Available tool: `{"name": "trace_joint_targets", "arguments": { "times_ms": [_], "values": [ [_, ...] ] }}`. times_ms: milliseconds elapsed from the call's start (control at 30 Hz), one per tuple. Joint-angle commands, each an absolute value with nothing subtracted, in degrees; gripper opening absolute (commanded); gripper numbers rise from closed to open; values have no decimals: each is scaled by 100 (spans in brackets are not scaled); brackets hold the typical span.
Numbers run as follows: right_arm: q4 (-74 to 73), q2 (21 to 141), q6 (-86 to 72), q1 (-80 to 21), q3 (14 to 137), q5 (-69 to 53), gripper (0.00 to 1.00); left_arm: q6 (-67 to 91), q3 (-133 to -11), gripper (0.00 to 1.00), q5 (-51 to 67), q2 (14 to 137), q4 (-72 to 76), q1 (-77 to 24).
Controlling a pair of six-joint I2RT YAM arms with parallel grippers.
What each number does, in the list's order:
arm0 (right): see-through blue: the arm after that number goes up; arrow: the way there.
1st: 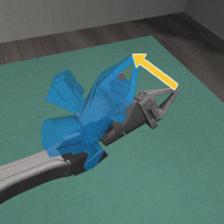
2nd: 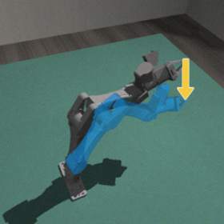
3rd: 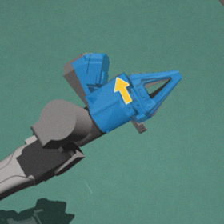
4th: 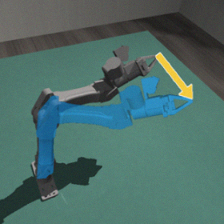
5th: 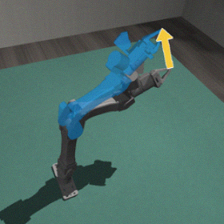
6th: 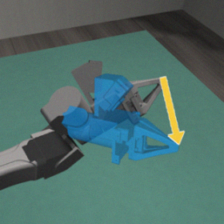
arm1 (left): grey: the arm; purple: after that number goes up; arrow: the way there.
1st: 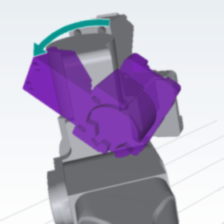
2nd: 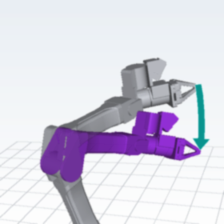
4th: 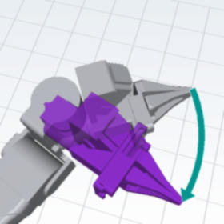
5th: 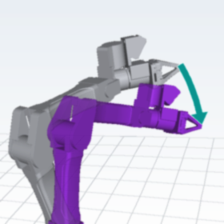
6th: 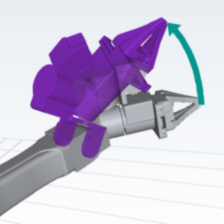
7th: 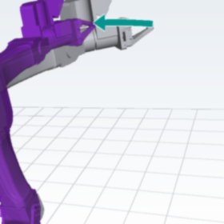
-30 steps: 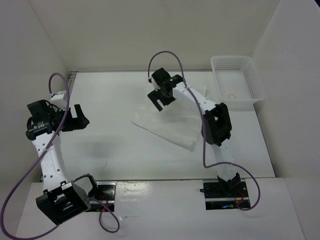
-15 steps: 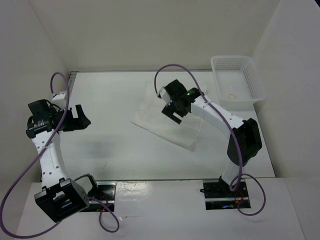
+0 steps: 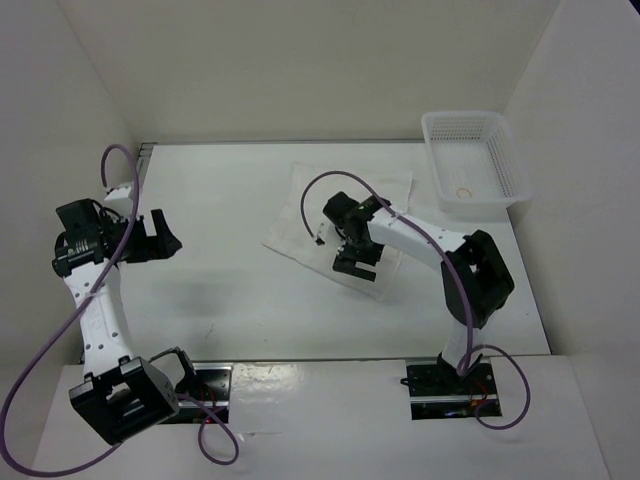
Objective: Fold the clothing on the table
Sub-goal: Flatten the skirt out
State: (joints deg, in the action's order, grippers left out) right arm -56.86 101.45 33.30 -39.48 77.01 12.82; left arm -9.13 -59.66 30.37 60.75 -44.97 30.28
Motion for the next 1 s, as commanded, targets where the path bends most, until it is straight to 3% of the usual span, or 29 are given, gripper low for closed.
{"name": "trace_joint_targets", "arguments": {
  "times_ms": [0, 267, 567, 967],
  "values": [
    [-5836, 10239, 3560, -4078, 7532, 1230, 98, -1081, -6012, 100, 3182, 5862, -4456, 3023],
    [-5607, 10730, 3718, -4078, 7216, 1063, 100, -1028, -6012, 100, 3129, 5678, -4456, 3023],
    [-5878, 11416, 3718, -4438, 7628, 45, 100, -976, -6012, 100, 3023, 5572, -4404, 3023],
    [-7338, 12655, 3841, -5088, 10095, -2747, 100, -923, -6012, 100, 2918, 5353, -4403, 3023]
  ]
}}
